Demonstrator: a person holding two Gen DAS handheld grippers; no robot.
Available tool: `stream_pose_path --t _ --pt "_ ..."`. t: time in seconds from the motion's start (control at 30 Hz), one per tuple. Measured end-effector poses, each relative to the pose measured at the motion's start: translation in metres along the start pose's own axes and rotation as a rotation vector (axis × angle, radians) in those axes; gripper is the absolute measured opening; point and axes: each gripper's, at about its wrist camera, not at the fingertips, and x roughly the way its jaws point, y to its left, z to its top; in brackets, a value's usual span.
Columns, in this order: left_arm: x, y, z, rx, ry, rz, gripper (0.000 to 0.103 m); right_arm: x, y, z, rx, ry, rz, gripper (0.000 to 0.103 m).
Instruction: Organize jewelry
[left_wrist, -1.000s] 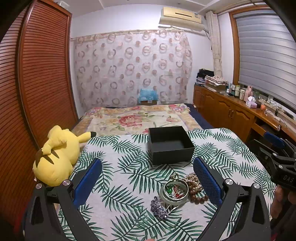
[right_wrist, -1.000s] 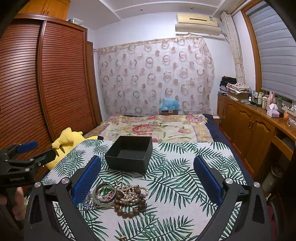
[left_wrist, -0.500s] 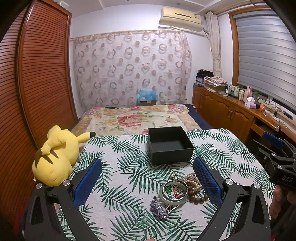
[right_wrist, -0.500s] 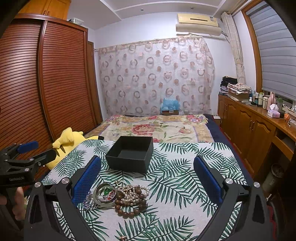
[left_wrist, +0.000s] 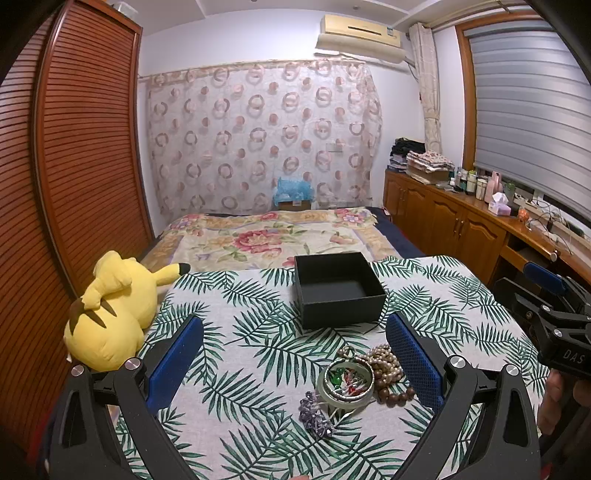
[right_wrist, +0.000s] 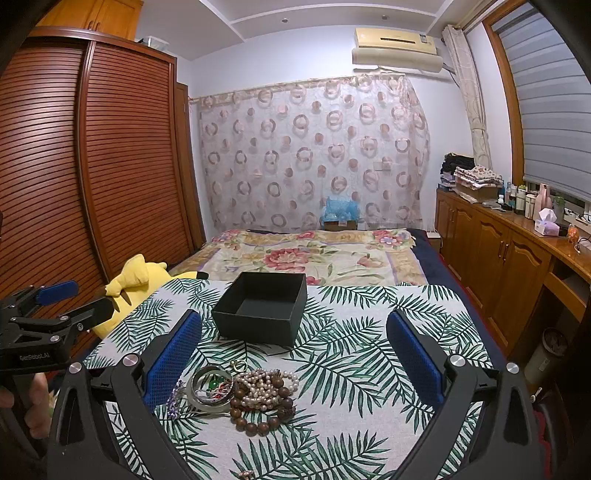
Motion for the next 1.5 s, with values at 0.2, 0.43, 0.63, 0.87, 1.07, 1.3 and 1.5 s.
stream_pose_path --t 0.2,0.43,0.63,0.87,1.07,1.3,1.5 --pt "-0.001 0.0 0.0 -0.001 0.0 -0.001 0.095 0.0 0.0 0.0 0.0 0.0 -0.001 0.1" --pt "0.0 0.0 0.0 -0.001 -0.001 -0.001 0.095 0.0 0.0 0.0 0.0 -0.001 -0.001 0.1" --pt "0.001 -0.006 -0.002 -0.001 -0.003 -0.001 0.095 0.0 -0.001 -0.001 -0.001 -0.002 -0.001 0.1" --pt "0.001 -0.006 -0.002 -0.002 -0.002 -0.001 0.095 0.0 -0.001 -0.002 -0.001 -0.003 -0.001 0.1" --pt "-0.002 -0.022 0.001 0.001 0.014 -0.006 0.095 0.0 0.004 0.0 0.001 0.005 0.001 0.1" --pt "0.01 -0.026 -0.005 0.004 0.054 -0.019 0.095 0.007 0.001 -0.01 0.0 0.016 0.015 0.1" --pt "0.026 -0.018 -0.018 0.013 0.109 -0.031 0.095 0.019 -0.001 -0.023 -0.038 0.056 0.053 0.1"
